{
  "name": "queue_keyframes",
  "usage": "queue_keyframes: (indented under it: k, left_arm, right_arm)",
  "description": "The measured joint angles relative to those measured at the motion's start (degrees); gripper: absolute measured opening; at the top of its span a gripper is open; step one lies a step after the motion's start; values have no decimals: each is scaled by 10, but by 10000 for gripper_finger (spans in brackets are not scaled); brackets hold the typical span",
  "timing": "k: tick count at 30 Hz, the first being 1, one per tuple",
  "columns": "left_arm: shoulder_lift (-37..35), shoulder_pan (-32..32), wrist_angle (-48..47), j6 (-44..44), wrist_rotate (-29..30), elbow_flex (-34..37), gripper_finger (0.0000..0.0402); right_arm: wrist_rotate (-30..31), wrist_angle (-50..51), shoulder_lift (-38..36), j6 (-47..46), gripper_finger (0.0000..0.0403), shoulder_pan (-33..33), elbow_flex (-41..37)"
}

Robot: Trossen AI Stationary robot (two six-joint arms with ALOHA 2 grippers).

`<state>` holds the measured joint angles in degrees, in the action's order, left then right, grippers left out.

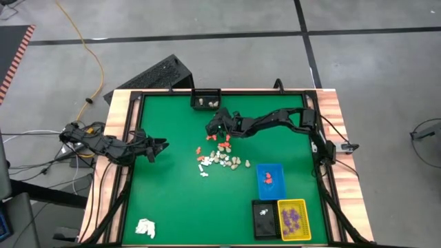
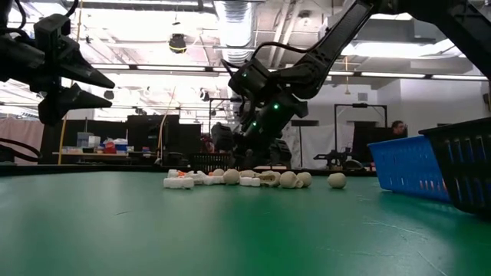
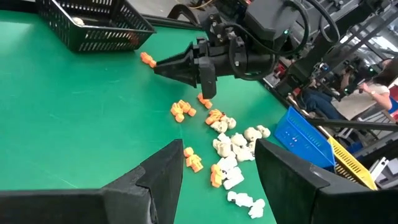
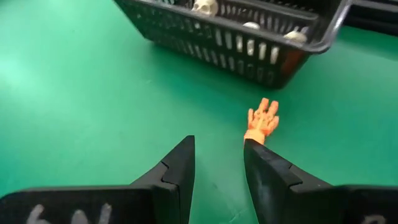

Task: Sort Halloween decoration
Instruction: Put the orange skeleton toy into the blue bin

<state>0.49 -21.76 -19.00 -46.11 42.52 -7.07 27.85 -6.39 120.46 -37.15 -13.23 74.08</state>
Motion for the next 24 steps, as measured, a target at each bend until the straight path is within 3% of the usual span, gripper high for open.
queue_keyframes:
  k: [7, 20, 24]
  left_arm:
    - [0, 0, 0, 5, 2, 0, 189]
    - [0, 0, 0, 4, 2, 0, 189]
    - [0, 0, 0, -1, -1, 0, 189]
  right_arm:
    - [-10, 18, 0, -18, 122, -1, 0]
    - [-10, 45, -1, -30, 9, 1, 0]
    - [-10, 45, -1, -37, 5, 4, 0]
